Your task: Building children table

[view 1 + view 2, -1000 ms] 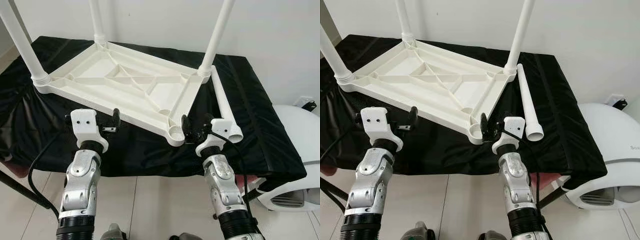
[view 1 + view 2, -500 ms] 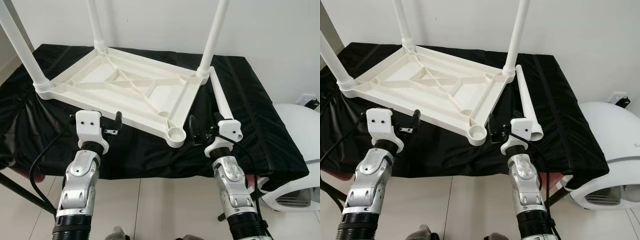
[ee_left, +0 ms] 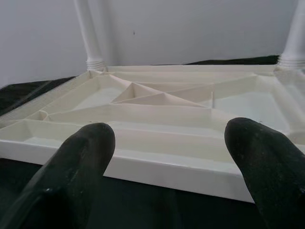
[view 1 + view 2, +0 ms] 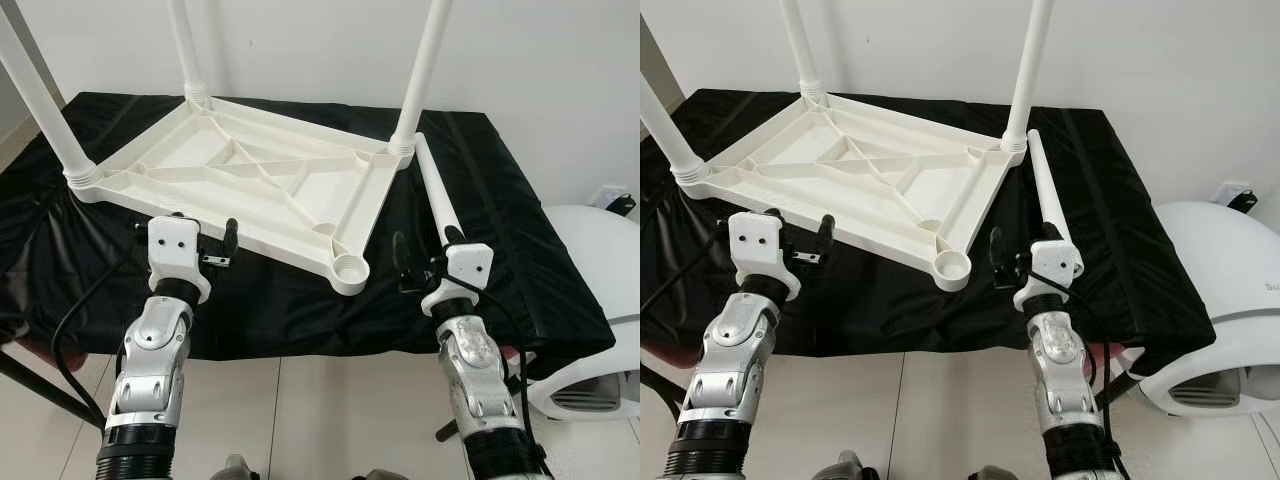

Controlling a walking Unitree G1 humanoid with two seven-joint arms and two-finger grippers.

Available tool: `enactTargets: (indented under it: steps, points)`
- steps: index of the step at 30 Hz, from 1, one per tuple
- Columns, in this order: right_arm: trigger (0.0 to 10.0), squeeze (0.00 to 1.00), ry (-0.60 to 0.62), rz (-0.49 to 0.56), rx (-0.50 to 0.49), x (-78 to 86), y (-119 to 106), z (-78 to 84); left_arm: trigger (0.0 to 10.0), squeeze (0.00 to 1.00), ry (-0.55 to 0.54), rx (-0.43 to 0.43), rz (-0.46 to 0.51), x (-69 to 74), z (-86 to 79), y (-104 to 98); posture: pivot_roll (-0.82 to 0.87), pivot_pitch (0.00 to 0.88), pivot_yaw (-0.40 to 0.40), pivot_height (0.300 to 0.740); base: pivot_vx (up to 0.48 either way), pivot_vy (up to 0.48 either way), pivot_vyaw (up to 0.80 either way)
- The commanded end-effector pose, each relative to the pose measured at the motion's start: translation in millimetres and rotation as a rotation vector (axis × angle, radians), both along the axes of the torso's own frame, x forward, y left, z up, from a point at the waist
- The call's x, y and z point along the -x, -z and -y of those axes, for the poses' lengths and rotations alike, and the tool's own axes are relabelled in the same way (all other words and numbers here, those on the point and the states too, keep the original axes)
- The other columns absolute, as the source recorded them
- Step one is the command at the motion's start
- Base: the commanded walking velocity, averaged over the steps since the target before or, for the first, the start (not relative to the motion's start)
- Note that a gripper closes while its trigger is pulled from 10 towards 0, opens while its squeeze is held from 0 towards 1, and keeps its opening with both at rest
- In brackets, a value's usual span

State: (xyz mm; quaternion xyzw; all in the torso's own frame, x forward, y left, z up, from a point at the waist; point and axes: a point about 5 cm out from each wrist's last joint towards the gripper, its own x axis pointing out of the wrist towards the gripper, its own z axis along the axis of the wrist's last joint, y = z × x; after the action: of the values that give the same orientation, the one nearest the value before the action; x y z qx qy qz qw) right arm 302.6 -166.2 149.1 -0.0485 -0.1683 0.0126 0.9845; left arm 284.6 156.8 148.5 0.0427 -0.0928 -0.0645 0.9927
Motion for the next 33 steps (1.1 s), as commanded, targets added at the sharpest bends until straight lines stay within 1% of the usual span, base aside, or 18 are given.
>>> enactTargets:
  steps: [1,2,3,5,7,9,14,17,18,28,32,33]
  points:
    - [10.0,0.00,0.003,-0.003,-0.002,-0.5,2.7,2.2,10.0,0.00,0.083,-0.009,-0.008,4.2,8.3,2.6,-0.01,0.000,-0.007,0.740,0.000,0.000,0.00]
    - [10.0,0.00,0.003,-0.003,-0.002,-0.5,2.7,2.2,10.0,0.00,0.083,-0.009,-0.008,4.2,8.3,2.6,-0.01,0.000,-0.007,0.740,0.000,0.000,0.00]
    - [10.0,0.00,-0.015,-0.004,-0.001,-1.5,3.8,2.5,10.0,0.00,0.090,-0.004,-0.019,6.9,11.0,7.3,-0.01,0.000,-0.016,0.740,0.000,0.000,0.00]
    - [10.0,0.00,-0.052,-0.013,0.020,-2.6,7.0,0.7,10.0,0.00,0.071,0.011,-0.020,6.5,12.5,10.9,0.01,0.000,-0.031,0.740,0.000,0.000,0.00]
    - [10.0,0.00,-0.063,-0.017,0.026,-2.8,8.1,0.0,10.0,0.00,0.061,0.015,-0.018,5.1,12.5,11.0,0.01,0.000,-0.033,0.740,0.000,0.000,0.00]
    - [10.0,0.00,-0.064,-0.011,0.024,-5.0,5.6,-1.2,10.0,0.00,0.040,0.015,0.000,1.7,11.9,6.7,0.01,0.000,-0.038,0.740,0.000,0.000,0.00]
    - [10.0,0.00,-0.063,-0.005,0.028,-6.1,5.2,-1.6,10.0,0.00,0.035,-0.001,0.015,1.6,8.4,4.3,0.01,0.000,-0.042,0.740,0.000,0.000,0.00]
    - [10.0,0.00,-0.066,-0.006,0.032,-5.8,6.7,-0.5,10.0,0.00,0.049,-0.027,0.027,1.1,4.8,1.7,0.01,0.000,-0.042,0.740,0.000,0.000,0.00]
    - [10.0,0.00,-0.071,-0.003,0.033,-5.8,7.0,-0.4,10.0,0.00,0.049,-0.019,0.030,0.5,3.5,0.8,0.01,0.000,-0.041,0.740,0.000,0.000,0.00]
    - [10.0,0.00,-0.078,-0.005,0.042,-5.3,9.1,0.0,10.0,0.00,0.081,-0.034,0.048,-1.0,6.0,-1.8,0.00,0.000,-0.039,0.740,0.000,0.000,0.00]
    - [10.0,0.00,-0.067,-0.014,0.051,-8.2,8.9,3.2,10.0,0.00,0.164,-0.063,0.052,0.2,15.3,-4.6,0.00,0.000,-0.041,0.740,0.000,0.000,0.00]
    - [10.0,0.00,-0.067,-0.014,0.051,-8.2,8.9,3.2,10.0,0.00,0.164,-0.063,0.052,0.2,15.3,-4.6,0.00,0.000,-0.041,0.740,0.000,0.000,0.00]
